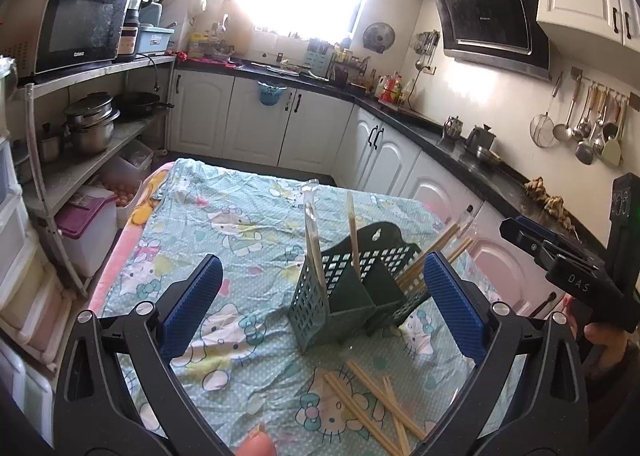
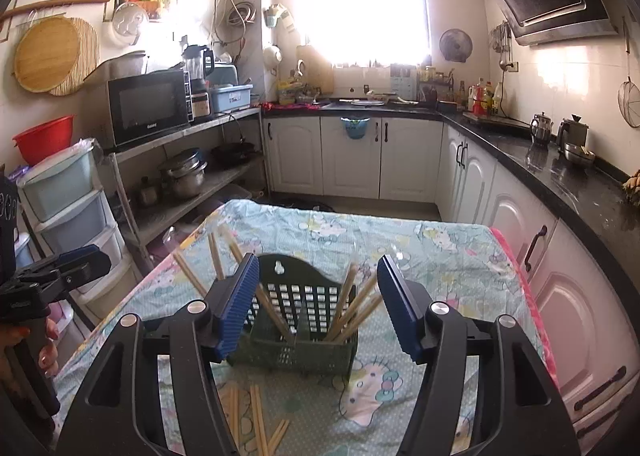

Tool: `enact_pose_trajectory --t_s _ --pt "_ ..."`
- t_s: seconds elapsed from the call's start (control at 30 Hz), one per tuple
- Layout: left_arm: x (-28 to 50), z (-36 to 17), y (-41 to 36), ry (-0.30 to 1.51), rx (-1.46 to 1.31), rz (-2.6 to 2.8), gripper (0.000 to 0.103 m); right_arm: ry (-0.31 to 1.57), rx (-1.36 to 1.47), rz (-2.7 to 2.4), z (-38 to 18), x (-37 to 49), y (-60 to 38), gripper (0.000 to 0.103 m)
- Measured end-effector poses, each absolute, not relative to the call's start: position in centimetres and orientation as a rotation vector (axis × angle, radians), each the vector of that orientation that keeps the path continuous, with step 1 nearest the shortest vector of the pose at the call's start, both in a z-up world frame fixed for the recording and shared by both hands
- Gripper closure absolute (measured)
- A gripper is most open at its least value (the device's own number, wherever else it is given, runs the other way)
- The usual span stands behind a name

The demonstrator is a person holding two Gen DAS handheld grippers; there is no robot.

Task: Organize utensils
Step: 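Withdraw both open tools from the basket back toward the chopstick pile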

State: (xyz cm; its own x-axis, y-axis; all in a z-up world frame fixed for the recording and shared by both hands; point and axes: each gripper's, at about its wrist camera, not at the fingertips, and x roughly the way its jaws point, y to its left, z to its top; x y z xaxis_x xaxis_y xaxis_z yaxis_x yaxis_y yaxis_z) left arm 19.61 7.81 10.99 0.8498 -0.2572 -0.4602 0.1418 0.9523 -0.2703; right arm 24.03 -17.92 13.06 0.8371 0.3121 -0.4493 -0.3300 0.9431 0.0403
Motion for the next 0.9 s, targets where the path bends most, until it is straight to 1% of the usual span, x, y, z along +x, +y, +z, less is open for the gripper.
enact_pose_trajectory --t_s 0.37,0.47,0.9 --pt "18.5 9.2 7.7 0.549 -0.24 -0.212 0.01 0.511 -0.067 0.34 11.1 21.8 -17.7 0.043" --pt "18.4 8.7 7.4 0.561 -0.237 -0.213 0.01 0.52 -0.08 0.338 10.5 21.2 -17.6 0.041" --pt "18.2 5.7 6.3 0.634 -0.224 -0.225 0.01 0.633 -0.057 0.327 6.2 19.8 -18.2 0.04"
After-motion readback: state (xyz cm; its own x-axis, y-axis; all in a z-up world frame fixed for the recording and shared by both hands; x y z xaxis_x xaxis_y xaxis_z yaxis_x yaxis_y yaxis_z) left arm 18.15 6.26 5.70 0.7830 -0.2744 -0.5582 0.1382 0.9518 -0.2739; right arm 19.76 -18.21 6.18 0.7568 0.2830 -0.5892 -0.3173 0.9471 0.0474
